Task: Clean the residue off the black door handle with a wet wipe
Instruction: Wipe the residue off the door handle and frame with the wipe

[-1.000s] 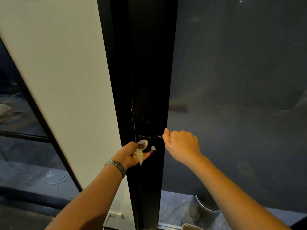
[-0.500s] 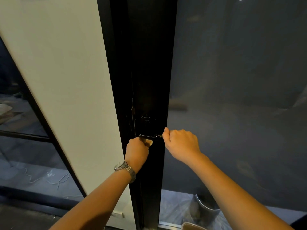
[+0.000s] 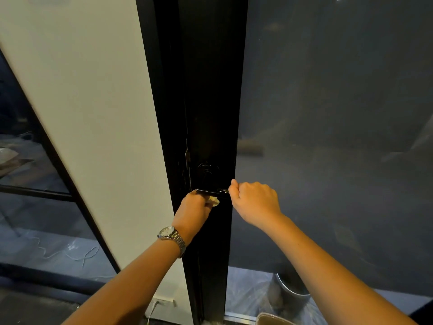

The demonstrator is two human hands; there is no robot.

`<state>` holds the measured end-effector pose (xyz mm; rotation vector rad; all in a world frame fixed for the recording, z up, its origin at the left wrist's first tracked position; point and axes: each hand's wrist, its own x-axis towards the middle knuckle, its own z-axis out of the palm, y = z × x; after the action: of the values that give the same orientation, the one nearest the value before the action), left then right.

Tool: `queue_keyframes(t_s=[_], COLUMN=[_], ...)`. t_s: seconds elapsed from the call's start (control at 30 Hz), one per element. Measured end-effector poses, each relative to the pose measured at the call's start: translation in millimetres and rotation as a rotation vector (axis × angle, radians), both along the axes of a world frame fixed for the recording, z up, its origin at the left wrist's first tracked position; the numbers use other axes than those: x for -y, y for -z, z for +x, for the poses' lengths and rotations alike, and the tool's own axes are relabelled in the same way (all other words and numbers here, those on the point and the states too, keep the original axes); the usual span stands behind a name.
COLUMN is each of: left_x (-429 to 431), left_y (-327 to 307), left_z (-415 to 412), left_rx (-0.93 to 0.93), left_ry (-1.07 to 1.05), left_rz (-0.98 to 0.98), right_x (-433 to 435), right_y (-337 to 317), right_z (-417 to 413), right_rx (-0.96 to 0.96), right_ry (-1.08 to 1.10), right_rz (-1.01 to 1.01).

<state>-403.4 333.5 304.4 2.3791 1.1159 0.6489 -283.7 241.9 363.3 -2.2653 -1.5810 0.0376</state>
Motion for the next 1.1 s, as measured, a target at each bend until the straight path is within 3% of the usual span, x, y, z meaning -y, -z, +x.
queue_keyframes(t_s=[0.17, 0.37, 0.53, 0.7, 0.87, 1.1], left_x=[-4, -2, -1, 3, 3, 10], left_y=[5, 4, 10, 13, 12, 23], left_z=[-13, -7, 4, 10, 6, -2], left_rx=[0.105, -0.030, 0.318, 0.408, 0.388, 0.133], left_ry=[0.076, 0.118, -0.119, -0.227, -0.187, -0.026], left_rz=[-0.025, -0.028, -0.141, -0.069, 0.054, 0.128], right_x=[0, 0, 1, 1, 0, 0], right_y=[-2, -3, -1, -2, -1, -1], right_z=[0, 1, 2, 2, 2, 0], right_rx=[0.010, 0.007, -0.002, -0.014, -0.010, -0.005], right_ry=[-0.001, -0.005, -0.016, -0.015, -0.020, -0.009], right_rz=[-0.009, -0.025, -0.011, -0.010, -0.014, -0.010])
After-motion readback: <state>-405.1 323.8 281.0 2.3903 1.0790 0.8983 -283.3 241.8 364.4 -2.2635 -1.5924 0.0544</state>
